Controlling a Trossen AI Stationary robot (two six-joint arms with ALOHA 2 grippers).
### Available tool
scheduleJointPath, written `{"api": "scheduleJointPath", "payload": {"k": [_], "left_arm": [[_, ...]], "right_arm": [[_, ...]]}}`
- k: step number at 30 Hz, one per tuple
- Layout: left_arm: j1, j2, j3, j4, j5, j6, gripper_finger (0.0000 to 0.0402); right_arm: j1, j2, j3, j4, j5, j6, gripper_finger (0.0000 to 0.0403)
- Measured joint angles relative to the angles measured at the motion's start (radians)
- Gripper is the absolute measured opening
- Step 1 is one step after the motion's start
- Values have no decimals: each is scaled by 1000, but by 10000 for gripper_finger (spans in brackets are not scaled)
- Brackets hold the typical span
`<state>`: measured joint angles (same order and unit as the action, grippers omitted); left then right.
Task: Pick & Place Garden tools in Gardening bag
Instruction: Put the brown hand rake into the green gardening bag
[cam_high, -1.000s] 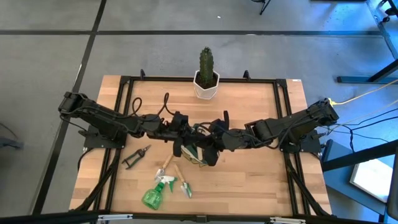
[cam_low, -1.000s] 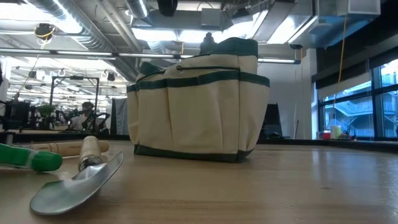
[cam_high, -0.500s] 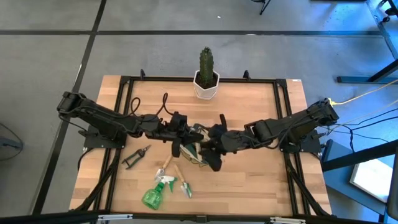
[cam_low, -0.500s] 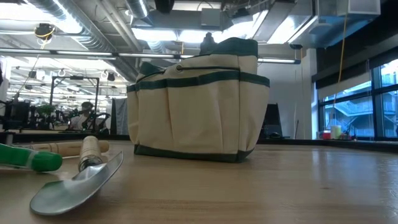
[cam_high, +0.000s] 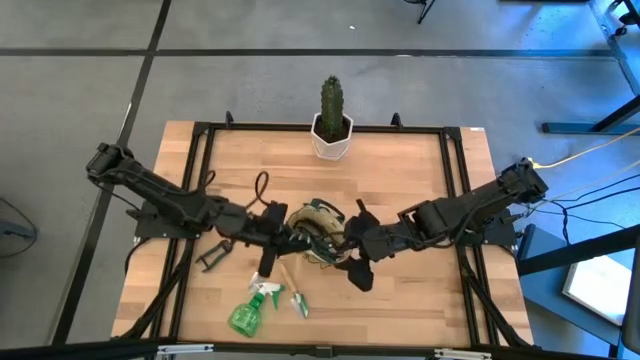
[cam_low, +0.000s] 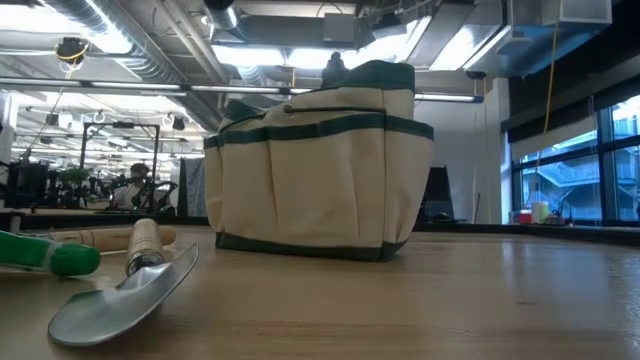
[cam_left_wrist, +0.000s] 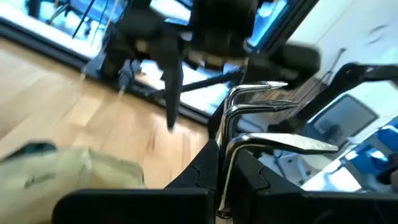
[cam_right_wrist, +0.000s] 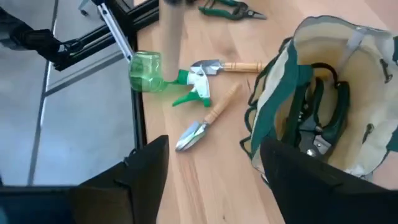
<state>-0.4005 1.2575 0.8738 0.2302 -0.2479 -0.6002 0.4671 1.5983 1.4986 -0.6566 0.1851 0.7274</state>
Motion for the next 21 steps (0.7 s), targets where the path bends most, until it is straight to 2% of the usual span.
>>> {"api": "scheduleJointPath", "payload": {"k": [4, 8, 10, 13, 16, 21], "left_arm": [[-33, 0, 0, -40, -38, -2, 6], [-45, 0, 0, -79, 41, 34, 6], [-47, 0, 0, -112, 63, 24, 6], [-45, 1, 0, -139, 3, 62, 6], [-35, 3, 0, -118, -88, 144, 6], [26, 6, -16, -95, -80, 230, 6]], "right_arm": [[40, -21, 0, -15, 94, -10, 242], [68, -42, 0, -54, 212, -10, 233], [84, -51, 0, -61, 237, 4, 231], [114, -50, -1, -51, 258, 26, 229], [131, -54, -48, 60, 278, 53, 228], [137, -101, -238, 321, 253, 124, 228]]}}
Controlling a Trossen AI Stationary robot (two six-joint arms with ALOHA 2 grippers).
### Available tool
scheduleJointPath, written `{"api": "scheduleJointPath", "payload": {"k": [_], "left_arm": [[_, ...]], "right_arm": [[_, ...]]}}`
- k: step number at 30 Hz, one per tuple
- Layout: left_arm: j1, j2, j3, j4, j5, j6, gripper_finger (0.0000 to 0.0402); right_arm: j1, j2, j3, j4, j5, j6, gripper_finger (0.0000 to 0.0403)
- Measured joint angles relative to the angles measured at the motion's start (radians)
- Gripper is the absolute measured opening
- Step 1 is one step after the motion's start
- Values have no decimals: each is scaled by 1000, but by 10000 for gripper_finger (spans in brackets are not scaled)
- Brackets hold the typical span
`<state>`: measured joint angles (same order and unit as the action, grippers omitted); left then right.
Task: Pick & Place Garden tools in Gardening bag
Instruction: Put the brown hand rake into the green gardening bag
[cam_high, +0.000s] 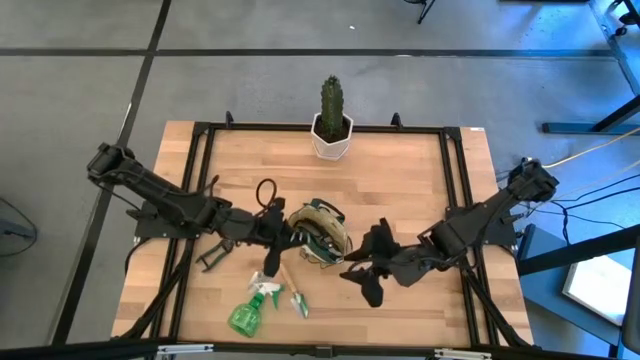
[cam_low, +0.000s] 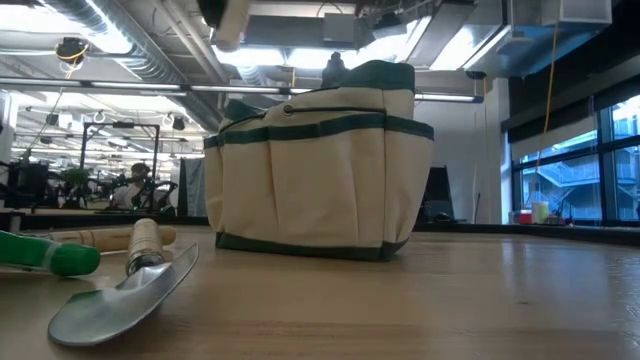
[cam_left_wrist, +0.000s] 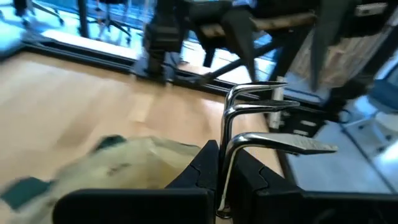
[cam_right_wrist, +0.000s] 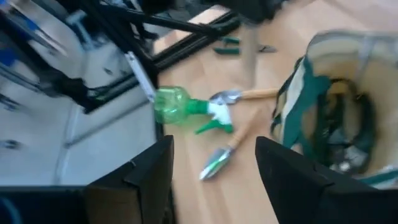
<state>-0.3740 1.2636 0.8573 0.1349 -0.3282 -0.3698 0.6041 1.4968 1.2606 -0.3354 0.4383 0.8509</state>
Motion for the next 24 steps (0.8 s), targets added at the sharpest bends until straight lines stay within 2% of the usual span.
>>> {"api": "scheduleJointPath", "payload": {"k": [3, 5, 8, 10, 12, 17, 24], "left_arm": [[57, 1, -91, 142, 85, -29, 6], [87, 3, -166, 322, 138, -43, 6], [89, 2, -261, 570, 129, -10, 6], [87, -10, -299, 644, 129, 37, 6], [88, -24, -305, 665, 137, 71, 6], [98, -30, -314, 545, 148, 98, 8], [185, -27, -313, 528, 216, 103, 6]], "right_arm": [[0, -40, -112, 183, -23, 15, 228], [1, -63, -167, 278, -25, 13, 228], [6, -100, -205, 337, -27, -6, 228], [6, -110, -205, 335, -28, -10, 228], [6, -113, -206, 326, -28, -13, 228], [-11, -113, -206, 318, -29, -13, 228], [-39, -113, -206, 309, -32, -13, 228]]}}
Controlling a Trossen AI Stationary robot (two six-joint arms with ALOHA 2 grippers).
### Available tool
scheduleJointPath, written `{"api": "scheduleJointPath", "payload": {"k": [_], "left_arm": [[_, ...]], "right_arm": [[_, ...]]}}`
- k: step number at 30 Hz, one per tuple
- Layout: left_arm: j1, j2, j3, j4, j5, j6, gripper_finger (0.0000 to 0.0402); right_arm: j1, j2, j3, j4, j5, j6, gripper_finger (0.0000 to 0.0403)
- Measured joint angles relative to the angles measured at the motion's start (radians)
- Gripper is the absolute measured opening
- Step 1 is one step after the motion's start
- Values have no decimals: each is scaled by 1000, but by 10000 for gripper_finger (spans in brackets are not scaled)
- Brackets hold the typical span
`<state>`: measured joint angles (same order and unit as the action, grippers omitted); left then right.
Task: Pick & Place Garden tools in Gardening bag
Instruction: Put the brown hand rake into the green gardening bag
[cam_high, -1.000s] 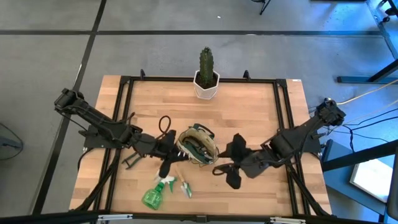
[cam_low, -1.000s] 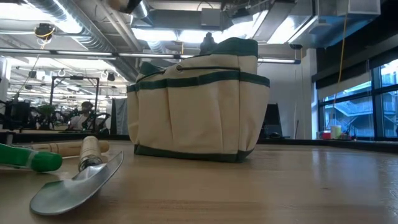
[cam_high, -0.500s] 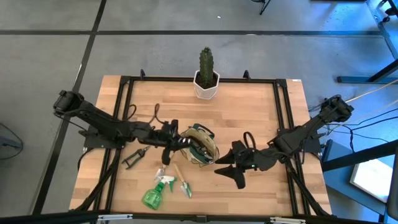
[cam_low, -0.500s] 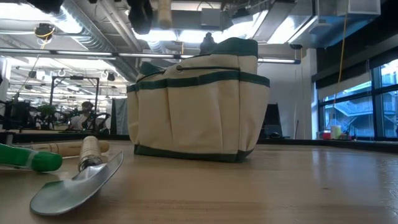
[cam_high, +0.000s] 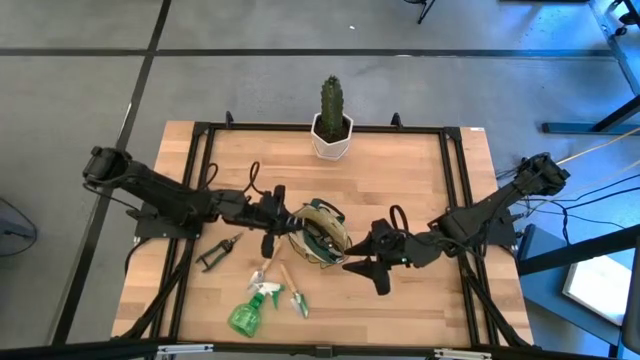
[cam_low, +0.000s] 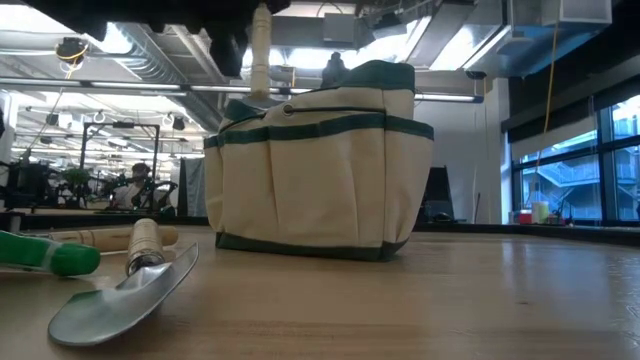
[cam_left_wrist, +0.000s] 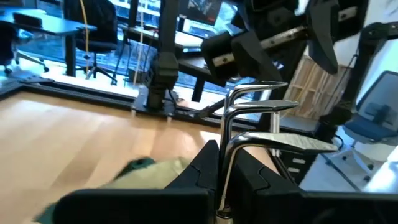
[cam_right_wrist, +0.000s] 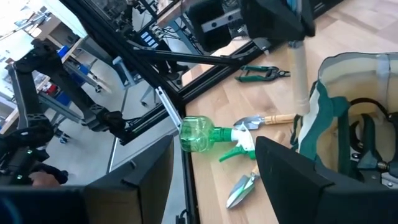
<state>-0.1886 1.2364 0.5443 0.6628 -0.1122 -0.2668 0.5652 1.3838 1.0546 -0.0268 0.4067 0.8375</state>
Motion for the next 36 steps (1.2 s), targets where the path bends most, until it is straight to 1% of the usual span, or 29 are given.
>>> {"api": "scheduleJointPath", "payload": {"k": [3, 5, 7, 11, 18, 24, 28, 30, 33, 36], "left_arm": [[40, -1, 0, -28, 60, -19, 6], [59, 0, 0, -56, 98, -51, 6], [63, 0, 0, -63, 110, -64, 6], [59, 0, 0, -64, 109, -38, 6], [79, -1, 0, -161, 96, -51, 6], [93, -1, 0, -140, 85, -29, 6], [93, -1, 0, -108, 137, -71, 6], [78, -1, 0, -107, 145, -86, 6], [43, -11, 1, -103, 121, -78, 6], [24, -11, 1, -114, 64, -61, 6]], "right_arm": [[-13, 0, 0, 0, -4, 0, 228], [-27, 0, 0, 0, -27, -14, 228], [-42, 0, 0, 0, -60, -30, 228], [-62, 0, 0, 1, -103, -39, 228], [-74, 0, 0, 1, -104, -42, 228], [-81, 0, 0, 1, -104, -46, 228], [-81, 0, 0, 1, -104, -61, 228], [-81, 0, 0, 1, -104, -61, 229], [-81, 0, 0, 1, -104, -61, 229], [-81, 0, 0, 1, -104, -61, 229]]}}
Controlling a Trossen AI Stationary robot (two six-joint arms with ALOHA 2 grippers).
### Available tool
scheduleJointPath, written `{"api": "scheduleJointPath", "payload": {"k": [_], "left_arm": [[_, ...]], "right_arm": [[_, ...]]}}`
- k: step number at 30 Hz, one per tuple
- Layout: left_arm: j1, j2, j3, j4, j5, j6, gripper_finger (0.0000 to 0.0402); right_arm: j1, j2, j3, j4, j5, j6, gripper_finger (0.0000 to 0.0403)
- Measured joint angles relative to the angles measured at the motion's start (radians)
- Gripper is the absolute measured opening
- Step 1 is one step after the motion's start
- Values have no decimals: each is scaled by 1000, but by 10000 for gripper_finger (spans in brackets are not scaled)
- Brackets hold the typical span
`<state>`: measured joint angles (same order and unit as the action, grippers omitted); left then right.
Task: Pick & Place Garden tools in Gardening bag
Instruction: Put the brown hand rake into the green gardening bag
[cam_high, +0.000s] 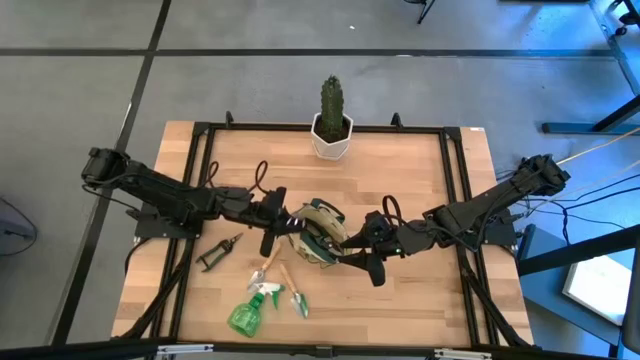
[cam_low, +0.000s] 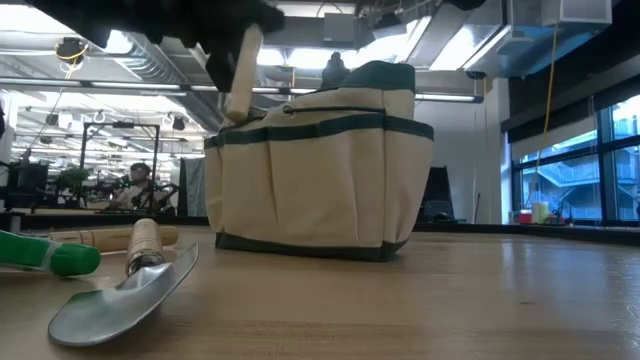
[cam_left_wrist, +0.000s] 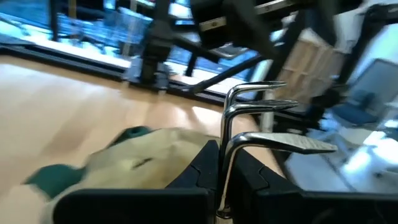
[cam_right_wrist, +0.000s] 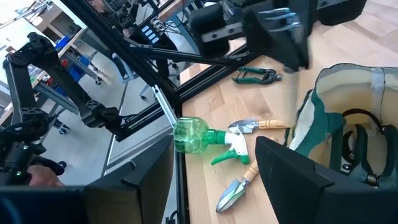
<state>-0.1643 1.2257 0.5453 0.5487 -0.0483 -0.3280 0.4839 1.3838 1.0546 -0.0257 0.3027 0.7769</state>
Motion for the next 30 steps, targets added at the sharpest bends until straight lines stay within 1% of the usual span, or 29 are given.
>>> {"api": "scheduleJointPath", "payload": {"k": [3, 6, 11, 17, 23, 28, 30], "left_arm": [[4, 0, 0, 1, -39, 9, 6], [24, 0, 0, 3, -47, 18, 6], [44, 0, 0, -42, -5, 2, 6], [39, -10, 0, -50, -5, -16, 6], [22, -70, 0, -61, -16, -3, 6], [19, -127, 0, -161, -74, 23, 6], [22, -137, 0, -172, -82, 24, 6]], "right_arm": [[0, 0, 0, 0, 0, 0, 229], [0, 0, 0, 0, 0, 0, 229], [0, 0, 0, 0, 0, 0, 229], [0, 0, 0, 0, 0, 0, 229], [-1, 0, 0, 0, 2, 0, 229], [-6, 0, 0, 0, 3, -8, 228], [-7, 1, 1, -10, 3, -21, 228]]}}
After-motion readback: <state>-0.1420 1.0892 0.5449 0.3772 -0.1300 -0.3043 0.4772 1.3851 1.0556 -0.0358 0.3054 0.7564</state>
